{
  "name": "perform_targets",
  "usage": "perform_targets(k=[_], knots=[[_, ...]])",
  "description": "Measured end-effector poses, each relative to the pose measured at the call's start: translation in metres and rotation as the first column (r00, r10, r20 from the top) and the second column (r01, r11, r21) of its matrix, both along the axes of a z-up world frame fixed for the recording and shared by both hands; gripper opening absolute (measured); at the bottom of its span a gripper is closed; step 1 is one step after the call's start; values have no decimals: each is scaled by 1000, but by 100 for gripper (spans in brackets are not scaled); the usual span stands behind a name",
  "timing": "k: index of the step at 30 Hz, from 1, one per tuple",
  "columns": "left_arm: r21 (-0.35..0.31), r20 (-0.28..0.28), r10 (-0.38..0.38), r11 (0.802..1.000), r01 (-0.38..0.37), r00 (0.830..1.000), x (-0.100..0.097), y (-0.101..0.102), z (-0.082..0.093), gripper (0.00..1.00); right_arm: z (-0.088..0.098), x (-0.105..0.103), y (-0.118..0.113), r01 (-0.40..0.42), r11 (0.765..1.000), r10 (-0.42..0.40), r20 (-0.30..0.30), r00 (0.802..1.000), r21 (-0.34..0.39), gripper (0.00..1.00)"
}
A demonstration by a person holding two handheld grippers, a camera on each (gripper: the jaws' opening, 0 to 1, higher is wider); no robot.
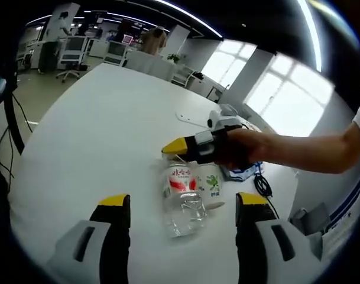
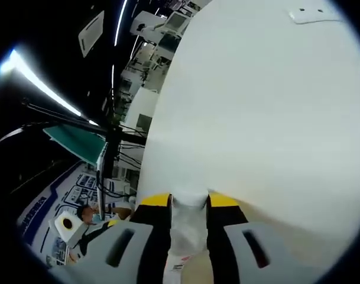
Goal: Arrange the tabletop items into an orderly group along one side of the table until the central work area is clear of visible clutter.
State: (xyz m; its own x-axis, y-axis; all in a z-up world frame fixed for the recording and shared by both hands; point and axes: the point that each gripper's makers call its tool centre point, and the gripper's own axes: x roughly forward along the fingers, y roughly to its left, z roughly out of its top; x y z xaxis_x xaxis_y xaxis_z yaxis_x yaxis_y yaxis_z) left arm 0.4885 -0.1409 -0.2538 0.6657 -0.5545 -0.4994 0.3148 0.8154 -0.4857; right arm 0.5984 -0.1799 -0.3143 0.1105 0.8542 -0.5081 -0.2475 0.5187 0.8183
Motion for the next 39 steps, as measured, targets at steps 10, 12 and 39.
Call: perform_targets(k=[10,12,39], knots=[[-2,1,-35,999,35,999,2,-4,-5,71,18,-3,4,-39,999,39,95,995,-4,20],[-7,-4,-52,999,52,999,3,-6,-8,69,21,-4,5,-47,999,47,112,993,-8,20],[-21,36,-439,898,440,898,2,-45,-33,44,87,-58,33,-233,966,256,511,821,-109,19]])
